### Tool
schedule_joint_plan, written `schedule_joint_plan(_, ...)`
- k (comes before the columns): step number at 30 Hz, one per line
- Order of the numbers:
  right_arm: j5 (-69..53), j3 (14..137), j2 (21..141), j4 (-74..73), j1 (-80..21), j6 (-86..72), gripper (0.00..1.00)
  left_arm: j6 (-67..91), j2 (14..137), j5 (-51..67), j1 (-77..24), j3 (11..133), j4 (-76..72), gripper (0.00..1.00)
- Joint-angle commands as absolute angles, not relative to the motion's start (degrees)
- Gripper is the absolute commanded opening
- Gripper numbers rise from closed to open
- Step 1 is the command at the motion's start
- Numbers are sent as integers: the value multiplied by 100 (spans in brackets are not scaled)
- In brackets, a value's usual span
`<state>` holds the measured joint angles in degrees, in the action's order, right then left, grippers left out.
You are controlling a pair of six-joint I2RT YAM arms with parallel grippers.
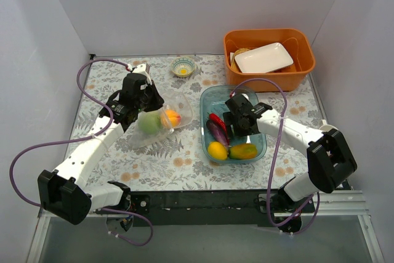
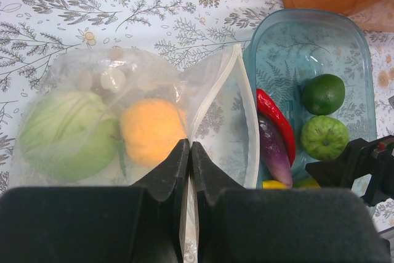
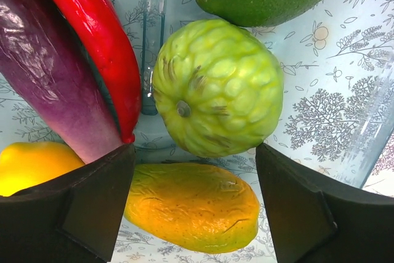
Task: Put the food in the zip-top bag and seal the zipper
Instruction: Pick up the fake fruit from the bin.
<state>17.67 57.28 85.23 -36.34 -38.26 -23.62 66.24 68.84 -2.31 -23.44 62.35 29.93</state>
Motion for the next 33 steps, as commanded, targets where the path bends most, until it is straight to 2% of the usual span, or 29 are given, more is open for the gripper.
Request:
schedule_joint_plan(1,1898,5941,8403,-3569,-3806,-2373,87,6539,6820,-193,-2364,6258,2953,3)
schedule_joint_plan(12,2320,6021,8226,-3481,-3753,-2540,89,6565,6803,-211,-2364,6231,2962,3)
schedule_joint_plan(26,2444,5889,8692,-2962,-3375,-2013,89,6574,6820,-202,-2373,6223,2962,3)
schedule_joint_plan(33,1970,5783,8824,-2751,-3234,-1811,80,6592,6864,-185,-2364,6231,2953,2)
